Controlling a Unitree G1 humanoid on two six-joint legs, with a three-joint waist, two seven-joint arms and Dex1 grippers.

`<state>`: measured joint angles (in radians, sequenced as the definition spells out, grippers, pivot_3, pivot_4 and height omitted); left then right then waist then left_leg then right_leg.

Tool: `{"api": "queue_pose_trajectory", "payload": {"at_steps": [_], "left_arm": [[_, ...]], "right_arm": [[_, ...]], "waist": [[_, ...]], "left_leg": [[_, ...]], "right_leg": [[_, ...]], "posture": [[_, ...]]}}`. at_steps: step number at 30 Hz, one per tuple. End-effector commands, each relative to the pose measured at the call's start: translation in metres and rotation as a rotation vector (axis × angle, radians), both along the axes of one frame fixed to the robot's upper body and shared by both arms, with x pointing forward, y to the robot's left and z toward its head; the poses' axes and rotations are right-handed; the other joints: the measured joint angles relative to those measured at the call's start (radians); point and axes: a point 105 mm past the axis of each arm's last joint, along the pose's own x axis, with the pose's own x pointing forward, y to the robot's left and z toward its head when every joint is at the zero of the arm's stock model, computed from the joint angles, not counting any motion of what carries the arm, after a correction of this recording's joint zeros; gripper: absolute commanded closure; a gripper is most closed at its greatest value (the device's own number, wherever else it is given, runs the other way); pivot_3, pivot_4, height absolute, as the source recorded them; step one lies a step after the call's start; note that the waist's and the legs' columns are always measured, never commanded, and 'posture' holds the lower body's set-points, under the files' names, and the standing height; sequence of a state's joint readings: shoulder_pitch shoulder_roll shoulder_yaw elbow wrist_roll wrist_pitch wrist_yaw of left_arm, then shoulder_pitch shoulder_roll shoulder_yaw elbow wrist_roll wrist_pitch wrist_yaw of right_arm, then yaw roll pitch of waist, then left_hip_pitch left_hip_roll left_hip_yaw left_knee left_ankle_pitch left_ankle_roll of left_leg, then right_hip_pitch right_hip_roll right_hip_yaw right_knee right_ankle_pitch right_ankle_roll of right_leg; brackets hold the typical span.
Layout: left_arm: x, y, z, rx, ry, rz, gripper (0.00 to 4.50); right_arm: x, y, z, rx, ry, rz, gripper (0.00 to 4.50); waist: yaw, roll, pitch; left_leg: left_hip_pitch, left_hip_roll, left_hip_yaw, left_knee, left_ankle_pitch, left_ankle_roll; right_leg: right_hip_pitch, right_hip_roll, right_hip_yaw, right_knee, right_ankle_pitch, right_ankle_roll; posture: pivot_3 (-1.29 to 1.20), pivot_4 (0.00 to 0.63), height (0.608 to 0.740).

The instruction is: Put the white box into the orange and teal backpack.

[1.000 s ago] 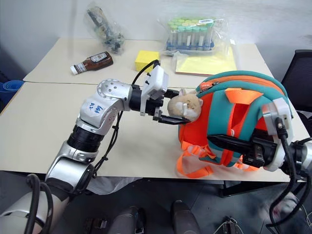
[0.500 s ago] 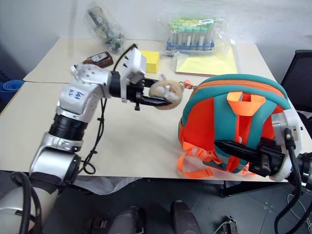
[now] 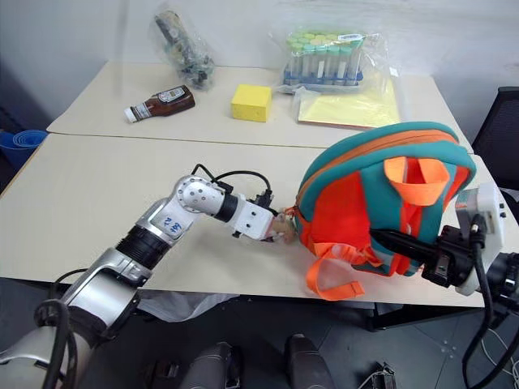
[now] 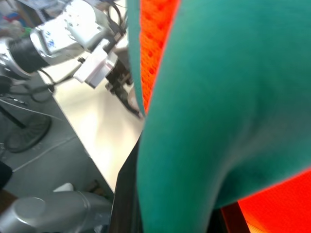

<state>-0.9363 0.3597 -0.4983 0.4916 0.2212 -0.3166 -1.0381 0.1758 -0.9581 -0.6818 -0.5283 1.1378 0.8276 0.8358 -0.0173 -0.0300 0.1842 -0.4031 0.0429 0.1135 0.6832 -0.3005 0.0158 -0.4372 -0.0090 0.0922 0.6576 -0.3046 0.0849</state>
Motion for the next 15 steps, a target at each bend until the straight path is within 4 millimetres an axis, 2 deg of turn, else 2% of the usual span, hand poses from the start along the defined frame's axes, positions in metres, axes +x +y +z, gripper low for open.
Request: {"api": "queue_pose_trajectory", "payload": {"at_steps": [1, 4, 8, 11, 13, 15], "left_arm": [[0.004, 0.002, 0.01, -0.1, 0.081, 0.06, 1.97], [-0.003, 0.024, 0.019, -0.147, 0.274, 0.09, 1.1], [-0.01, 0.069, 0.046, -0.263, 0.519, 0.182, 0.0], [-0.014, 0.107, 0.07, -0.35, 0.627, 0.232, 0.0], [-0.012, 0.135, 0.092, -0.439, 0.679, 0.288, 0.0], [-0.007, 0.155, 0.113, -0.531, 0.694, 0.354, 0.0]], "right_arm": [[0.002, -0.011, -0.003, -0.057, -0.004, -0.03, 3.87], [-0.003, -0.027, -0.005, -0.079, 0.037, -0.032, 2.93], [-0.017, -0.069, 0.018, -0.101, 0.032, -0.104, 1.66], [-0.027, -0.106, 0.037, -0.106, 0.021, -0.202, 0.67], [-0.037, -0.123, 0.049, -0.116, 0.023, -0.231, 0.03], [-0.042, -0.135, 0.061, -0.121, 0.009, -0.254, 0.03]], "waist": [[-0.001, 0.0, 0.0], [-0.006, 0.0, 0.0], [-0.013, 0.001, 0.0], [-0.014, 0.001, 0.0], [-0.013, 0.001, 0.0], [-0.013, 0.001, 0.0]], "left_leg": [[0.0, 0.0, 0.0, 0.0, 0.0, 0.0], [0.0, 0.0, 0.0, 0.0, 0.0, 0.0], [0.0, 0.001, 0.001, 0.0, 0.0, -0.001], [0.001, 0.002, 0.001, 0.0, 0.0, -0.001], [0.002, 0.002, 0.001, -0.001, 0.0, -0.001], [0.002, 0.002, 0.001, -0.001, 0.0, -0.001]], "right_leg": [[0.0, 0.0, 0.0, 0.0, 0.0, 0.0], [0.0, 0.0, 0.0, 0.001, 0.0, 0.0], [-0.001, 0.001, -0.001, 0.002, 0.0, 0.0], [-0.001, 0.001, -0.003, 0.002, 0.0, 0.0], [-0.001, 0.002, -0.004, 0.002, 0.0, -0.001], [0.0, 0.002, -0.005, 0.001, -0.001, -0.001]], "posture": [[0.0, 0.15, 0.74], [0.0, 0.15, 0.74], [0.0, 0.15, 0.74], [0.0, 0.15, 0.74], [0.0, 0.15, 0.74], [0.0, 0.15, 0.74]]}}
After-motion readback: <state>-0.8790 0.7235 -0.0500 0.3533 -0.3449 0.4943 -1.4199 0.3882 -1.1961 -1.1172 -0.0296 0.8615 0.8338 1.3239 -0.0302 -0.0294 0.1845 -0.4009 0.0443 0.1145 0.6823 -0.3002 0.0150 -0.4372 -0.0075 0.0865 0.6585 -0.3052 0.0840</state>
